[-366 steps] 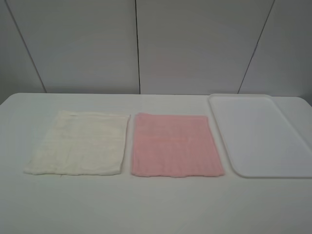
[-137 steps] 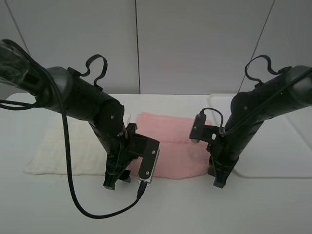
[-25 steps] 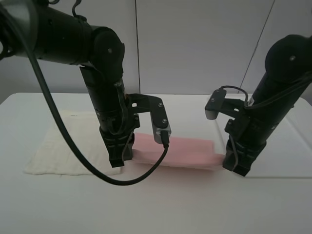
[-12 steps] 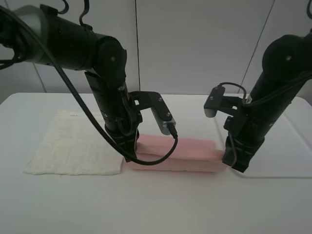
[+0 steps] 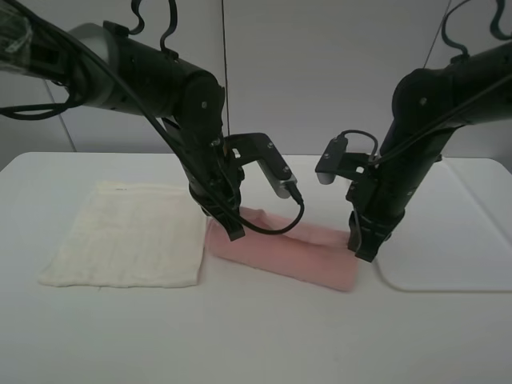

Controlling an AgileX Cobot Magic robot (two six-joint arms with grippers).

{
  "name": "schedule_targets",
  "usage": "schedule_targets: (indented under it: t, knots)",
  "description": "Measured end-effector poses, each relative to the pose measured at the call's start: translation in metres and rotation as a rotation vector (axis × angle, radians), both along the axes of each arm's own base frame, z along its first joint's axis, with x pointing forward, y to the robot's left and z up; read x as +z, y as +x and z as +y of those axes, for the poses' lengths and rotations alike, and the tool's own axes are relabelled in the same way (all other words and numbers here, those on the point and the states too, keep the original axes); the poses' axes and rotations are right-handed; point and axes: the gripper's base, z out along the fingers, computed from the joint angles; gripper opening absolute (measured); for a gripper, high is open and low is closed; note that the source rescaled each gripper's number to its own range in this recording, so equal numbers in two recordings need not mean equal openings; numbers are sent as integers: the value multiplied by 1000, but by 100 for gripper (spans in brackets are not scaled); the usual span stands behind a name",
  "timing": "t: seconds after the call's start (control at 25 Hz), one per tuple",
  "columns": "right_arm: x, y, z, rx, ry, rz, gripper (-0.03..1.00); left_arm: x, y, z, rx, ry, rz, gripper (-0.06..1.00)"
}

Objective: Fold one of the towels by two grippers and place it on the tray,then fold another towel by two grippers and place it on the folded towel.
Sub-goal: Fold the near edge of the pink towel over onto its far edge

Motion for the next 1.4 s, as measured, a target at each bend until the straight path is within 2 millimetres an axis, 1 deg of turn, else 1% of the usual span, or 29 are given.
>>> schedule_targets:
  t: [0.24, 0.6, 0.68, 0.72, 0.76, 0.84, 0.88, 0.92, 0.96, 1.04, 1.08, 1.16, 1.28, 1.36, 1.4]
  knots:
    - [0, 10, 4, 18, 29, -97, 0, 1, 6, 0, -32, 3, -70, 1]
    - [0, 11, 2, 31, 14, -107, 0, 1, 9, -1, -48, 5, -102, 1]
    - [0, 11, 2, 31, 14, -107, 0, 1, 9, -1, -48, 4, -103, 4]
    - [0, 11, 2, 30, 15, -107, 0, 2, 9, -1, -48, 3, -104, 7]
    - [0, 11, 2, 30, 15, -107, 1, 2, 9, -1, -48, 2, -106, 13]
    - [0, 11, 2, 30, 15, -107, 6, 2, 9, -2, -48, -6, -113, 31]
    - [0, 11, 2, 30, 15, -107, 11, 2, 10, -2, -50, -11, -121, 40]
    - [0, 11, 2, 30, 15, -107, 18, 2, 10, -2, -50, -11, -121, 40]
    - [0, 11, 3, 30, 15, -108, 26, 3, 11, -3, -52, -16, -130, 50]
    - [1, 11, 3, 27, 18, -112, 47, 3, 12, -4, -57, -26, -149, 64]
    - [1, 12, 3, 21, 22, -120, 57, 4, 13, -4, -58, -31, -155, 68]
    - [1, 14, 4, 11, 31, -147, 68, 4, 13, -5, -59, -37, -162, 72]
    - [2, 17, 3, 18, 23, -173, 73, 4, 14, -5, -61, -45, -172, 73]
    - [2, 17, 2, 29, 11, -182, 74, 4, 14, -5, -65, -41, -176, 74]
    - [3, 17, 2, 32, 9, -187, 74, 5, 15, -5, -73, -33, -183, 78]
